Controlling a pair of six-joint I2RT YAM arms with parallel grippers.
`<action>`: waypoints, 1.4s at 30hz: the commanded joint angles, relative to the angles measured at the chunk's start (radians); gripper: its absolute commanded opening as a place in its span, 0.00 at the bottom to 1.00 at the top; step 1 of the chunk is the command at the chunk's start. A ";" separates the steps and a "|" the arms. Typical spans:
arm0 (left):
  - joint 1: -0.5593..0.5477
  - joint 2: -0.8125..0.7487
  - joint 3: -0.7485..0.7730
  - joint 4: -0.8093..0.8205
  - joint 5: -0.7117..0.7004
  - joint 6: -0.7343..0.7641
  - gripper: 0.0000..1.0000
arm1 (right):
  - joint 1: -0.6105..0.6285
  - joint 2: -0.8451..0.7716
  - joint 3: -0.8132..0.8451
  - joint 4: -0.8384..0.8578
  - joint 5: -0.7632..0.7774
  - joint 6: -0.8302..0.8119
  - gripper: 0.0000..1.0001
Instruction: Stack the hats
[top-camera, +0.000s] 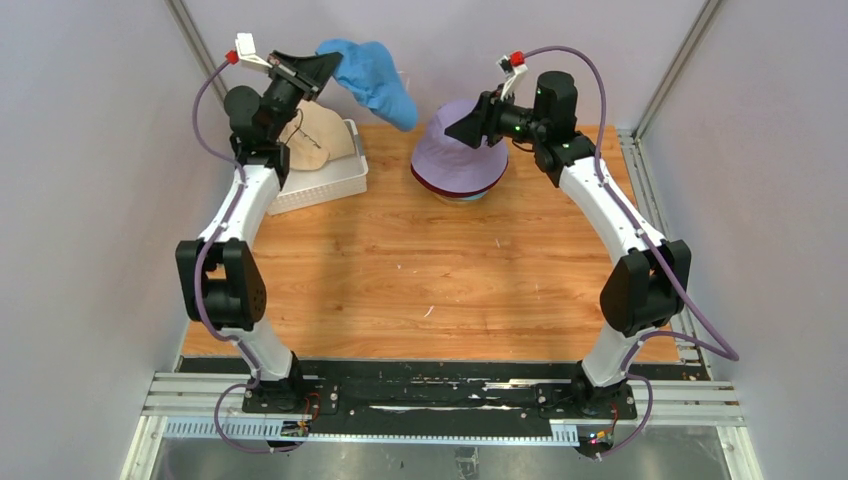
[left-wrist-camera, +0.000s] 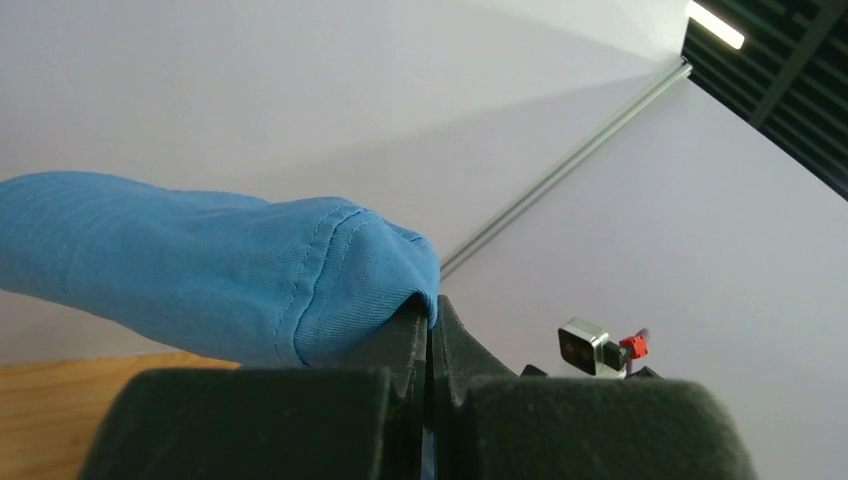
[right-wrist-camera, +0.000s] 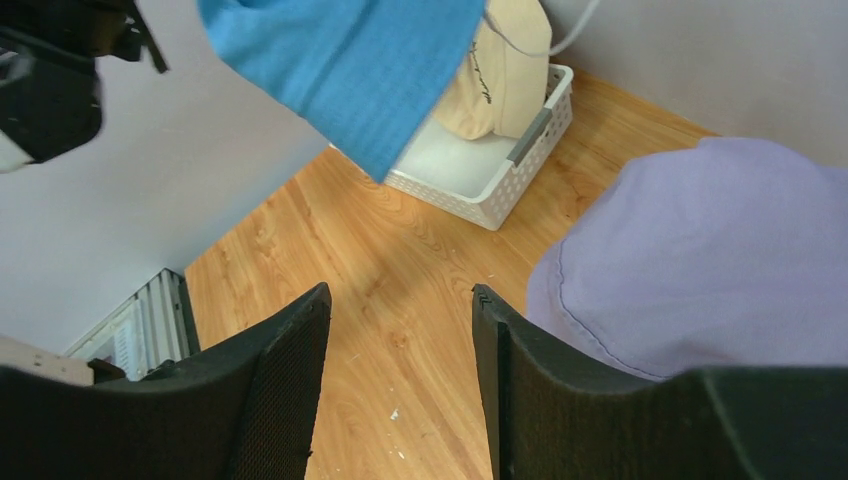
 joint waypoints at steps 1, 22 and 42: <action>-0.032 0.056 0.065 0.137 0.055 -0.079 0.00 | -0.015 0.001 0.036 0.091 -0.078 0.098 0.54; -0.159 0.268 0.250 0.491 0.188 -0.407 0.00 | -0.111 0.214 0.136 0.493 -0.202 0.510 0.54; -0.218 0.250 0.154 0.414 0.239 -0.331 0.00 | -0.141 0.366 0.280 0.666 -0.227 0.711 0.52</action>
